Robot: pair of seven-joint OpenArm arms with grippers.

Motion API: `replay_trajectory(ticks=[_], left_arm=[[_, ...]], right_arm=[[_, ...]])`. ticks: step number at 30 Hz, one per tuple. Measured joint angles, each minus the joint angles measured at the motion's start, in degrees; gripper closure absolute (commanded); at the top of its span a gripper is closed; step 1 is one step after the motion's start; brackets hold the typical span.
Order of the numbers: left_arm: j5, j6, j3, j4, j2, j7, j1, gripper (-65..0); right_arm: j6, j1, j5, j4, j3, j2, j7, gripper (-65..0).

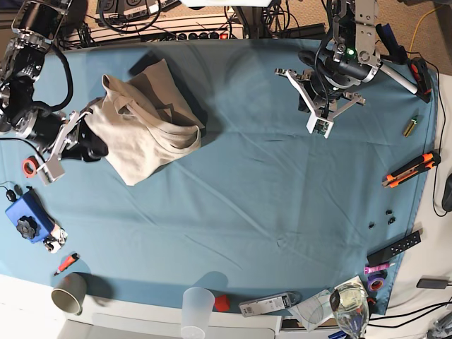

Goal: Fold the T-shirt properly
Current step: 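Fold the held end over onto the shirt stack with the right gripper, then press and smooth the folded shirt, then open the right gripper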

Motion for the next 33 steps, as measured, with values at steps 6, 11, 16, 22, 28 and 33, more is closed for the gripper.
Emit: replay_trajectory(ticks=[6,11,16,22,28,33], left_arm=[[-0.02,0.0,0.0,0.0,0.0,0.02,0.0,0.0],[0.0,0.0,0.0,0.0,0.0,-0.26,-0.17,0.0],[-0.02,0.0,0.0,0.0,0.0,-0.39,-0.68,0.0],[0.0,0.0,0.0,0.07,0.0,-0.42,-1.05,0.0],[-0.02,0.0,0.0,0.09,0.0,-0.42,-1.09,0.0],[-0.04,0.0,0.0,0.09,0.0,-0.42,-1.07,0.0]], right_arm=[[-0.02,-0.46,-0.33,-6.45,-3.23,-0.15,-0.22,-14.7],[-0.04,-2.95,-0.02,-6.45,-11.06,0.04,0.13,-14.7],[-0.02,-4.46,-5.18,-6.47,-22.38,0.04,0.44,-14.6],[-0.04,-4.0,-4.42,-6.25,-28.24,0.61,1.49,-14.6],[-0.2,-4.76,1.73,-2.56,-25.86,0.48,-0.28,-14.7],[-0.04,-4.37,3.96,4.55,-14.97,0.48,0.28,-14.7]])
